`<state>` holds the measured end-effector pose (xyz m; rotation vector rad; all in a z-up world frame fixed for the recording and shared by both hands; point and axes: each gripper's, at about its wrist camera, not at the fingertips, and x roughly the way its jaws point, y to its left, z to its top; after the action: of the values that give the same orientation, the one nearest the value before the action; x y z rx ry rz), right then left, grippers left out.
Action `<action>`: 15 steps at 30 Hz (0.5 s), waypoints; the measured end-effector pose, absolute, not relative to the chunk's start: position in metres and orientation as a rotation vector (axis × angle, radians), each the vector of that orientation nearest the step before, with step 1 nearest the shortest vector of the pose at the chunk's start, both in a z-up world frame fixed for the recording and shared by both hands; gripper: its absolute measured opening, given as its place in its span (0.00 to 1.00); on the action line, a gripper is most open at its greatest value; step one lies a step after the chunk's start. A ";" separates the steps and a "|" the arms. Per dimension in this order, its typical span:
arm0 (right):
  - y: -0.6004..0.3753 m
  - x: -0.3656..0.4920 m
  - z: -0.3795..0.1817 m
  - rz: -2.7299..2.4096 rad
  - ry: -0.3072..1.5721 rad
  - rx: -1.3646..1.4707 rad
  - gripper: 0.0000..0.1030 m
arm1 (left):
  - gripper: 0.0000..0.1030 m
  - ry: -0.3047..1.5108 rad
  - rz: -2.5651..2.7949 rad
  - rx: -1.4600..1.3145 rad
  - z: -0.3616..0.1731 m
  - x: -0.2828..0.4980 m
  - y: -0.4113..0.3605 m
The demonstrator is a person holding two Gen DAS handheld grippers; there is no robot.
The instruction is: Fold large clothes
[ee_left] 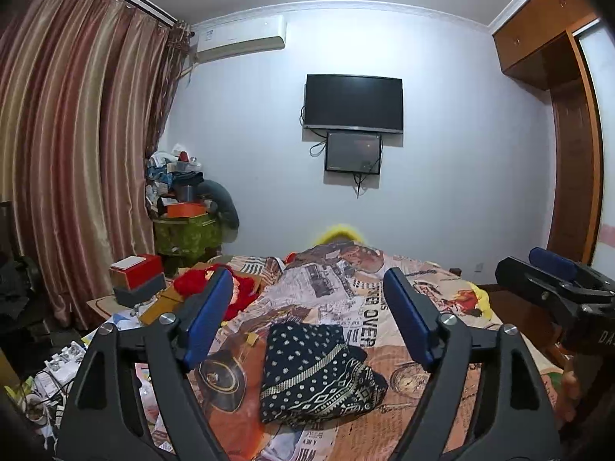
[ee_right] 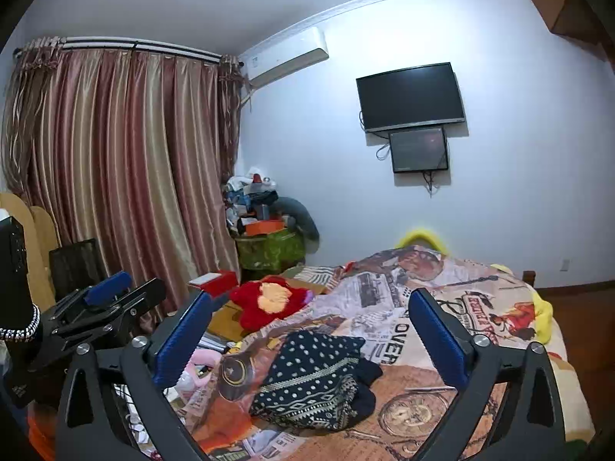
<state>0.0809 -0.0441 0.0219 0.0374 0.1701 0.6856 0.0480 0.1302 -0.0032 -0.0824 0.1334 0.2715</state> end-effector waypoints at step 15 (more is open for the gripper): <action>-0.036 0.069 0.011 0.642 0.178 -0.032 1.00 | 0.85 0.147 0.265 -0.088 -0.013 0.043 0.124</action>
<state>0.0690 -0.0360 0.0111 -0.0325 0.1777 0.6419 0.0432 0.1242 -0.0134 -0.0880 0.1473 0.2646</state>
